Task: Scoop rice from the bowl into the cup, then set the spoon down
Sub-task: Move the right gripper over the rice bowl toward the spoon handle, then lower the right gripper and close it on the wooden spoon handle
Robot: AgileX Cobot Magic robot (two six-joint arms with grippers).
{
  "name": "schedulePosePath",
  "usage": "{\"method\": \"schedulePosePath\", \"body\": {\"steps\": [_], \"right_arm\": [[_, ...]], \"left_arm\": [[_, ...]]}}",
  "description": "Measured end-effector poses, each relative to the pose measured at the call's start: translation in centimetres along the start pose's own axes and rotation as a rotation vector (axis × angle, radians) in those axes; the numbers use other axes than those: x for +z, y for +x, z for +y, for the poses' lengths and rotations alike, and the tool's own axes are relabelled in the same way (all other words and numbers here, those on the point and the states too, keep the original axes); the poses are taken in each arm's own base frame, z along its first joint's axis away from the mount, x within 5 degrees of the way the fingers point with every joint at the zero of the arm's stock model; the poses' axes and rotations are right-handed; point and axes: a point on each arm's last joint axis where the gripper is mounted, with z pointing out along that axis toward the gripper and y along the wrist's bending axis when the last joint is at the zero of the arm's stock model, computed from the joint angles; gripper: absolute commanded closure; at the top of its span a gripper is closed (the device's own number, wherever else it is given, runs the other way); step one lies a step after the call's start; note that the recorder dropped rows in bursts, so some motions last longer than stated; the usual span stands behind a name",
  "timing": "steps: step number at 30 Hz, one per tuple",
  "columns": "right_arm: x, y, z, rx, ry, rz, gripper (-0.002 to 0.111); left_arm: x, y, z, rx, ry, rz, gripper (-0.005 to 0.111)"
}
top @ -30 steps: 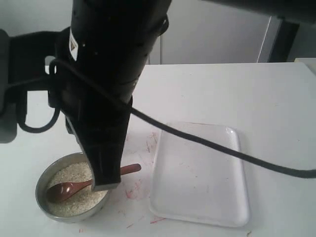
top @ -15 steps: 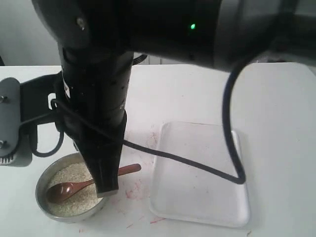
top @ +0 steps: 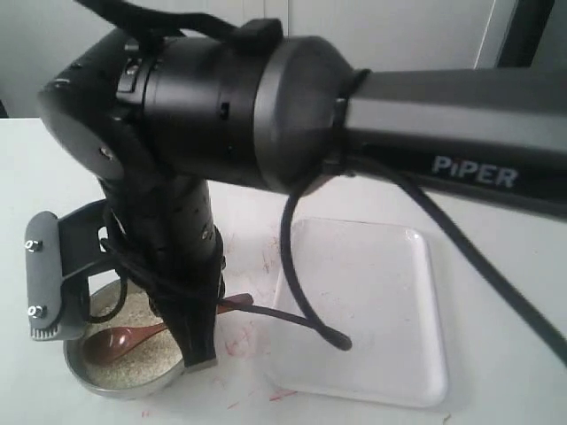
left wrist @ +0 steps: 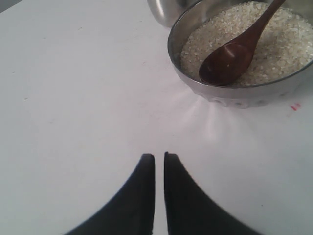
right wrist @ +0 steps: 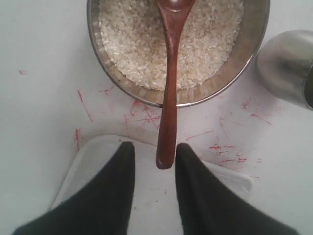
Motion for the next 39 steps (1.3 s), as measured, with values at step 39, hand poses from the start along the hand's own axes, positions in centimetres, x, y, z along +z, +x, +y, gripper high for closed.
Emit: {"method": "schedulePosePath", "body": {"steps": [39], "right_arm": [[7.1, -0.9, -0.5, -0.032, 0.003, 0.162, 0.063]], "left_arm": [[0.0, 0.0, 0.0, 0.000, 0.000, 0.000, 0.092]]}}
